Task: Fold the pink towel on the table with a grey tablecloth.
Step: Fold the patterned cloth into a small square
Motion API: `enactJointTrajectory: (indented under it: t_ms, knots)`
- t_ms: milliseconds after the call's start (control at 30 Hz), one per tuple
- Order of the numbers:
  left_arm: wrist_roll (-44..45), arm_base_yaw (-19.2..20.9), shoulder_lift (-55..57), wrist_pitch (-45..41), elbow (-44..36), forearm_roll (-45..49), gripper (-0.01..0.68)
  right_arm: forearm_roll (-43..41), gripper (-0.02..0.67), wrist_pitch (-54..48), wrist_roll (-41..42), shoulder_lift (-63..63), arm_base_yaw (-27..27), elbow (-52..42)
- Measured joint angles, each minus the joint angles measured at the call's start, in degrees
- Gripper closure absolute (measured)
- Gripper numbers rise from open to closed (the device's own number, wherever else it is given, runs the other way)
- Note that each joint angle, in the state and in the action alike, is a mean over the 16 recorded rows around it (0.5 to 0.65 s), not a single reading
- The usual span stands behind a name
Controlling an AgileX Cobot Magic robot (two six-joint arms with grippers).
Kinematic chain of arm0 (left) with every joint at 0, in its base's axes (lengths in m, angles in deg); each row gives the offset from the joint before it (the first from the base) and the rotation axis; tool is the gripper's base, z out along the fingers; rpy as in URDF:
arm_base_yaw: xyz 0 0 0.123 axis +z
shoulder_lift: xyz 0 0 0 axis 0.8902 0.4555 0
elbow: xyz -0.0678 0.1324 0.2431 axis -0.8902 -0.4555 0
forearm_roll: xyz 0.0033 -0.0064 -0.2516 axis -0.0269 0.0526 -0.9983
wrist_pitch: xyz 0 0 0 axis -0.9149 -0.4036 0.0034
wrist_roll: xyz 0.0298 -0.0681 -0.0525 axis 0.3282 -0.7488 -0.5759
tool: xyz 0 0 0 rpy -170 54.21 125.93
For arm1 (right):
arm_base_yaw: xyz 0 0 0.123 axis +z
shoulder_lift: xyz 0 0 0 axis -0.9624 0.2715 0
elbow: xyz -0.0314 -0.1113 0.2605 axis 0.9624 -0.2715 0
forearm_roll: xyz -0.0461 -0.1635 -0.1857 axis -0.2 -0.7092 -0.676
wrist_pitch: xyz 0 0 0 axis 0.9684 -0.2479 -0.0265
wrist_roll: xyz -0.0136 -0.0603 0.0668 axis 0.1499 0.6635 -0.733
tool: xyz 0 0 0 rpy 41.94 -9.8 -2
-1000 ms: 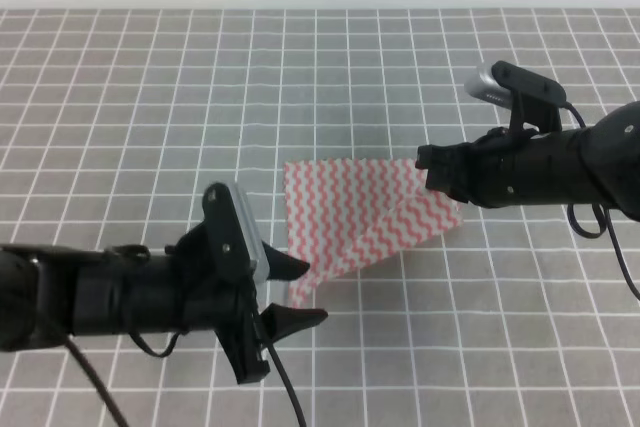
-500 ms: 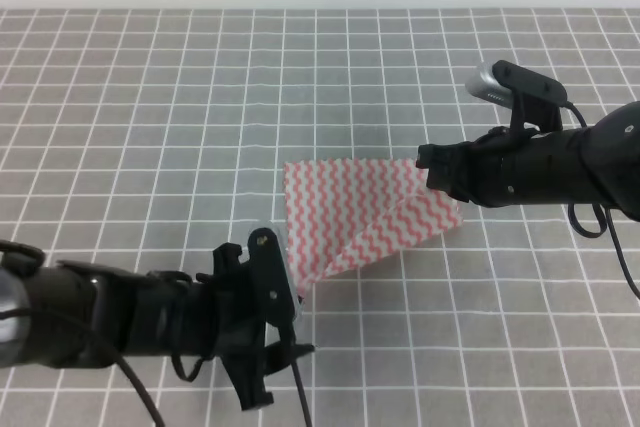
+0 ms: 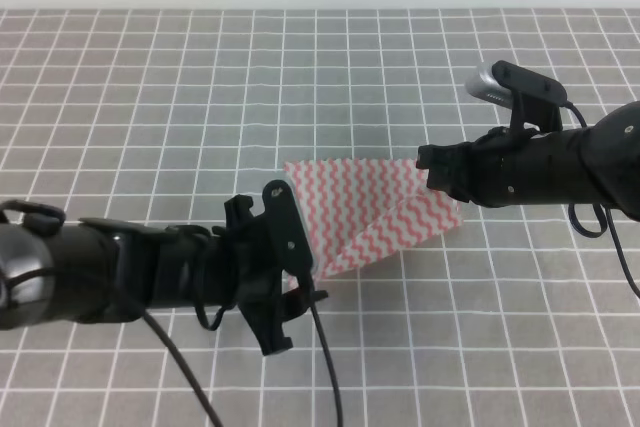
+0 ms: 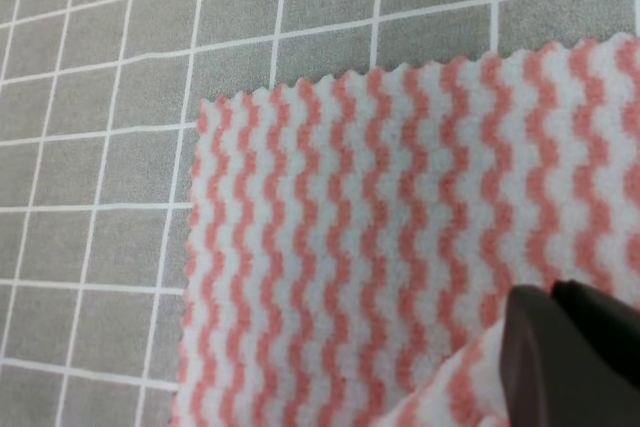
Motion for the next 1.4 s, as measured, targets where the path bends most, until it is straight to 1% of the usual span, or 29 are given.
enactJointTrajectory:
  t_ms: [467, 700, 1067, 1267, 1400]
  knots:
    - [-1.95, -0.20, 2.67, 3.61, 2.04, -0.16, 0.276, -0.05, 0.664, 0.02, 0.06, -0.06, 0.00, 0.00]
    - [-2.14, -0.20, 3.52, 5.23, 2.08, -0.31, 0.304, -0.11, 0.664, 0.06, 0.12, -0.18, -0.01, 0.00]
    - [-1.11, -0.19, 4.01, 7.12, 2.18, 0.14, 0.391, -0.21, 0.664, 0.09, 0.21, -0.18, -0.01, 0.00]
    - [-0.59, -0.19, 4.01, 7.45, 2.18, 0.14, 0.468, -0.21, 0.664, 0.08, 0.62, -0.18, -0.01, 0.00]
    - [-0.54, -0.20, 3.86, 7.61, 2.16, -0.09, 0.536, -0.22, 0.664, 0.08, 0.93, -0.18, -0.01, 0.00]
